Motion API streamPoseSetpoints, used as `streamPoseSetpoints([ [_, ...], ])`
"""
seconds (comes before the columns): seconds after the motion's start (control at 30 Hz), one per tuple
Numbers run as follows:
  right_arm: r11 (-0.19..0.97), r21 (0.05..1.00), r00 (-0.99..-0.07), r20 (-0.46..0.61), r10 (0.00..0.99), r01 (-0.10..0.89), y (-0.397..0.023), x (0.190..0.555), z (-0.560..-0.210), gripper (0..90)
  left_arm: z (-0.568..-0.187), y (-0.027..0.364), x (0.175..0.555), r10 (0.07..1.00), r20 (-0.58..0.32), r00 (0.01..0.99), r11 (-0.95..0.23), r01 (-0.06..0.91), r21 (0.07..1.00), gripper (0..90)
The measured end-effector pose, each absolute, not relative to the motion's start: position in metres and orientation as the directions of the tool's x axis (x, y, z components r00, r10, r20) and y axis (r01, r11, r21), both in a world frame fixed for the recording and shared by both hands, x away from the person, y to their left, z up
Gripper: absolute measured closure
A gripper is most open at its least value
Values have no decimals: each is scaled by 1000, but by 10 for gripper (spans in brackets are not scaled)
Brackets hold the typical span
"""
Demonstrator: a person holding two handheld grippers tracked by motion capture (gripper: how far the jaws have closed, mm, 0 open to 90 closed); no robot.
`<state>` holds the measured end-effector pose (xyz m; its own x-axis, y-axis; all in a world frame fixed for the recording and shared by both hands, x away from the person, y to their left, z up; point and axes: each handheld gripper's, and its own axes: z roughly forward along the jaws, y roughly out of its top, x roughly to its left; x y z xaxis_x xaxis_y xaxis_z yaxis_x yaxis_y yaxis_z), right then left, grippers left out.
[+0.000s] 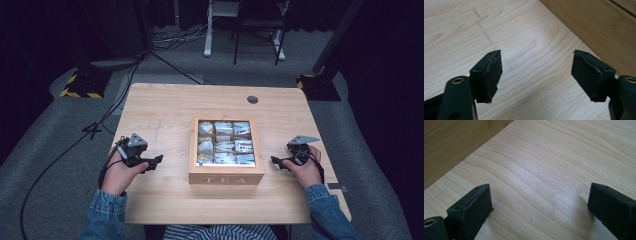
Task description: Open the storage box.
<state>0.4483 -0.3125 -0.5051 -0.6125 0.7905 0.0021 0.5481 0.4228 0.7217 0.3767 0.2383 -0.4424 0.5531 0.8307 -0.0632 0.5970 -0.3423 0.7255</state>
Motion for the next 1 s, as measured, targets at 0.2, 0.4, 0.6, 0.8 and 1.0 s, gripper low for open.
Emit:
streamPoseSetpoints([
  [0.2,422,722,-612,2,791,548,-313,448,-505,57,-429,226,368,810,-86,581,-333,575,747,275],
  [0.4,423,722,-612,2,790,548,-313,448,-505,57,-420,208,359,776,-87,625,-356,547,758,276],
  [0.6,423,722,-613,2,790,548,-313,448,-505,57,-415,185,351,726,-108,679,-372,520,769,277],
  [0.8,422,722,-612,2,790,548,-313,448,-505,57,-416,165,344,673,-104,732,-415,491,766,262],
  [1.0,423,722,-613,2,790,547,-313,448,-505,57,-420,152,342,662,-102,743,-432,489,758,229],
])
